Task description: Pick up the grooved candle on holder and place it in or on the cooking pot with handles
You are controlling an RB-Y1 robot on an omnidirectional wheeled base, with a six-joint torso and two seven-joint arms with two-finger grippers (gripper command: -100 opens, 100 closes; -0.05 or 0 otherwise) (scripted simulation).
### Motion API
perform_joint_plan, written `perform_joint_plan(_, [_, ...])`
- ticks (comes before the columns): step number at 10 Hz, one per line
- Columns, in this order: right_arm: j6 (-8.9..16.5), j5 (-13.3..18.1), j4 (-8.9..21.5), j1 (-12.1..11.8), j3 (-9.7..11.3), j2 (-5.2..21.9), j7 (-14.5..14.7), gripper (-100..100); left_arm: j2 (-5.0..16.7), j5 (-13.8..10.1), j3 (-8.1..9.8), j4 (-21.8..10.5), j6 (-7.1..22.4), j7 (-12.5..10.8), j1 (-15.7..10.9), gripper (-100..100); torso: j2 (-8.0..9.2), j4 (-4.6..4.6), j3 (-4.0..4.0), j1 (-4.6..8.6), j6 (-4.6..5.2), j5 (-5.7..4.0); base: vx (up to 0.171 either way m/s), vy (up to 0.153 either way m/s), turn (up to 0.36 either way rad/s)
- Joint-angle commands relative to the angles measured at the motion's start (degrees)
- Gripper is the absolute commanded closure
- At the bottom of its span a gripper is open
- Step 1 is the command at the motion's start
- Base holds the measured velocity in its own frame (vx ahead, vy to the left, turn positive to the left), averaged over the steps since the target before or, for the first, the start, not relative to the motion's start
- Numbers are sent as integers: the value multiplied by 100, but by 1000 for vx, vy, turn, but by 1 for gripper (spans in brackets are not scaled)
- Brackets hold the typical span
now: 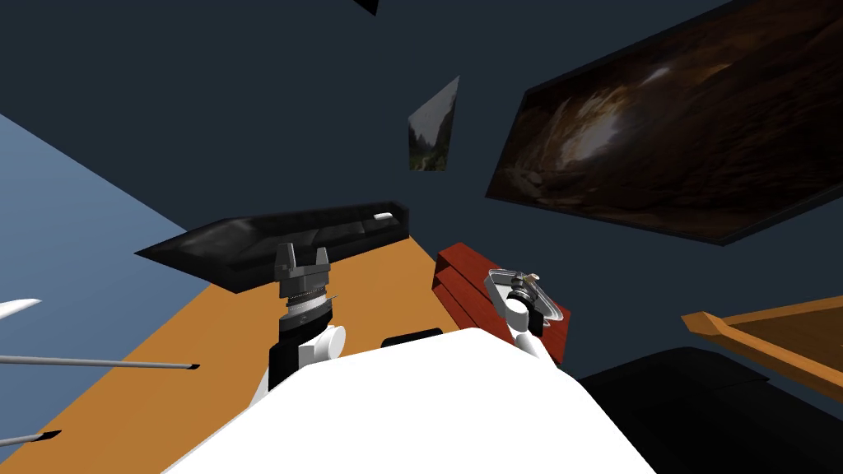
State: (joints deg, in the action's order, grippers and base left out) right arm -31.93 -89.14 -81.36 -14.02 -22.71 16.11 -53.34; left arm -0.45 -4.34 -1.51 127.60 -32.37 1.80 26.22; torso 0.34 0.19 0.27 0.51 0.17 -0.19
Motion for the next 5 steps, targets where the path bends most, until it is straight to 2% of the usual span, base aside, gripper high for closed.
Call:
perform_joint_plan(1, [0, 0, 0, 0, 0, 0, 0, -100, 0, 0, 0, 0, 0, 0, 0, 0, 0, 0, 0, 0, 0, 0, -6, -9, 0])
perform_joint_plan(4, [0, 0, 0, -1, 0, 0, 0, -100, 0, 0, 0, 0, 0, 0, 0, 0, -14, -3, -8, -17, -1, 5, 0, 0, 0])
perform_joint_plan(5, [0, 0, 0, -1, 0, 0, 0, 0, 0, 0, 0, 0, 0, 0, 0, 0, -14, -4, -9, -18, -1, 5, 0, 0, 0])
